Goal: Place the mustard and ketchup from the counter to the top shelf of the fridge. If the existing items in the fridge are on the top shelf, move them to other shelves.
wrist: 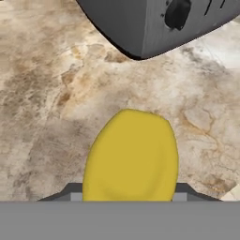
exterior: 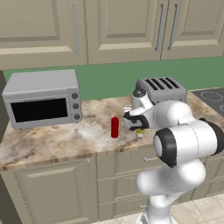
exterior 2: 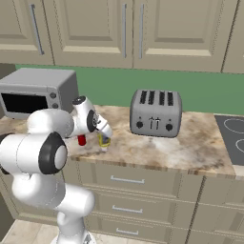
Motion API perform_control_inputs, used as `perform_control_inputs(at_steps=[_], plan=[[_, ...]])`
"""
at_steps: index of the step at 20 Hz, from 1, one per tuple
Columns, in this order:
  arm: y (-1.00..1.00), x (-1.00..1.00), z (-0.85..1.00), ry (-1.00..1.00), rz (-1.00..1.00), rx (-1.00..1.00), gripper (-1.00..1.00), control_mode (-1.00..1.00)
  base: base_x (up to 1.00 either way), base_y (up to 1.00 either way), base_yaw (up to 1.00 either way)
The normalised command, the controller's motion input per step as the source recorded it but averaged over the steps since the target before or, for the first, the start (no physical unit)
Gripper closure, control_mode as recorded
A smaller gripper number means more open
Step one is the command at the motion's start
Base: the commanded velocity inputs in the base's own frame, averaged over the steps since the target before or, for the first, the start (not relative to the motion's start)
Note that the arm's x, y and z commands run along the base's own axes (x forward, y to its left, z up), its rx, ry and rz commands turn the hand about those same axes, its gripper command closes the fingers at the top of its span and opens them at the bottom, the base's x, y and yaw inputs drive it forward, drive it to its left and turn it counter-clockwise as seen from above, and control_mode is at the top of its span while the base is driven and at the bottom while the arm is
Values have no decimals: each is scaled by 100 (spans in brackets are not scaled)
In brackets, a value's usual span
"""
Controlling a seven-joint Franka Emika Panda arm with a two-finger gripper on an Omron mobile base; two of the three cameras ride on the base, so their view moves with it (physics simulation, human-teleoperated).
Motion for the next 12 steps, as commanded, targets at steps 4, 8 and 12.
perform_control_inputs(at_steps=[4, 8, 12], plan=[[0, -91, 67, -24, 0, 0, 100, -100, 0, 0, 0], [0, -100, 94, -26, 0, 0, 100, -100, 0, 0, 0], [0, -100, 98, -21, 2, 0, 100, -100, 0, 0, 0]])
